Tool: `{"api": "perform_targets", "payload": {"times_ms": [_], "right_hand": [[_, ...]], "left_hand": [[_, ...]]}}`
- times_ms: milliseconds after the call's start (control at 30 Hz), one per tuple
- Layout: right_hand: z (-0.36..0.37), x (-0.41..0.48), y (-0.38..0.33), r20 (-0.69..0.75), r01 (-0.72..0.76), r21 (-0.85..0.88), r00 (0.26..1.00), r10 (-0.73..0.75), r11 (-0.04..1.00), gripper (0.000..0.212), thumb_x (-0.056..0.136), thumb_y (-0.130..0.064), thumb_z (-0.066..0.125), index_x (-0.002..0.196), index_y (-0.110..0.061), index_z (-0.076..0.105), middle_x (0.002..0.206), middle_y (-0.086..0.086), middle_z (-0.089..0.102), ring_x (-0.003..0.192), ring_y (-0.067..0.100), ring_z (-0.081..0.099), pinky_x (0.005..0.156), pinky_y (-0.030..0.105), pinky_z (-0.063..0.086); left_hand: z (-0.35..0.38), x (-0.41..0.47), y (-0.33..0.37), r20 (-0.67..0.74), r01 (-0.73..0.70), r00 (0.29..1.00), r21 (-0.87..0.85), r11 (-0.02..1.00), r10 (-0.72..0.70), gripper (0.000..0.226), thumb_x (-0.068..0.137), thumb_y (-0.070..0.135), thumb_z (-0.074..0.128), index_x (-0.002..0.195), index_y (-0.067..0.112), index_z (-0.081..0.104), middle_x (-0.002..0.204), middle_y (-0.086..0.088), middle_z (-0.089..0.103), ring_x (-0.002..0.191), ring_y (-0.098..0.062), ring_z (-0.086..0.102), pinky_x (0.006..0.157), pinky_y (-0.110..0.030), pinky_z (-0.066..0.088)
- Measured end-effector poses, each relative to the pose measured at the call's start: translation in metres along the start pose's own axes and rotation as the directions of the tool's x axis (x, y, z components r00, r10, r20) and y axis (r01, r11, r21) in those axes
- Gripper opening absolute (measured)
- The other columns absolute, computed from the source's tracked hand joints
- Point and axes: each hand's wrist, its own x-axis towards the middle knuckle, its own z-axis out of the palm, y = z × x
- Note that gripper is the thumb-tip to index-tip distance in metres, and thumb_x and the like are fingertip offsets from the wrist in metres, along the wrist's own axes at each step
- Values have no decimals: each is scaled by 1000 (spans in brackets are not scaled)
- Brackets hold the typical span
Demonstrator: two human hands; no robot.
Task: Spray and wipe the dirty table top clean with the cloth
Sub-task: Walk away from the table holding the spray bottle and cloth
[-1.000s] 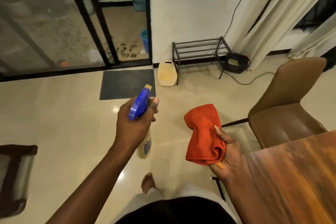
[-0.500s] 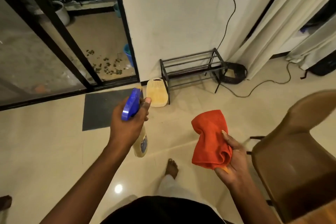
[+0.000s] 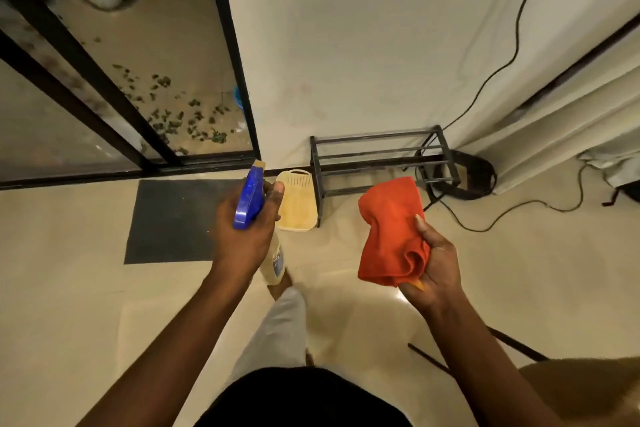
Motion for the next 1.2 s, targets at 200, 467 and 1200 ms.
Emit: {"api": "perform_targets", "payload": {"times_ms": [200,467,1200], "right_hand": [[53,108,-43,4,1,-71,1000,-1,997,53,99,-28,70,146,-11,56,134,24,73,112,41,76,91,59,63],[65,318,-44,-4,-51,-202,999,51,978,48,99,-25,71,144,-11,60,127,21,77,106,40,79,86,55,63],[-19,538,-17,331,409,-911,803,-496,54,62,95,-28,82,152,-25,57,142,-10,65,126,9,65,105,35,58]], "left_hand": [[50,93,-21,-31,20,999,20,1000,-19,17,95,38,80,91,42,64,76,20,73,72,6,73,64,-14,58],[130,214,-150,-10,16,1000,90,996,-15,20,101,22,75,101,38,65,81,33,72,78,10,71,76,-9,59],[244,386,-466,53,-23,999,236,972,10,30,107,35,68,113,6,64,80,16,60,71,-2,58,79,-19,52]]}}
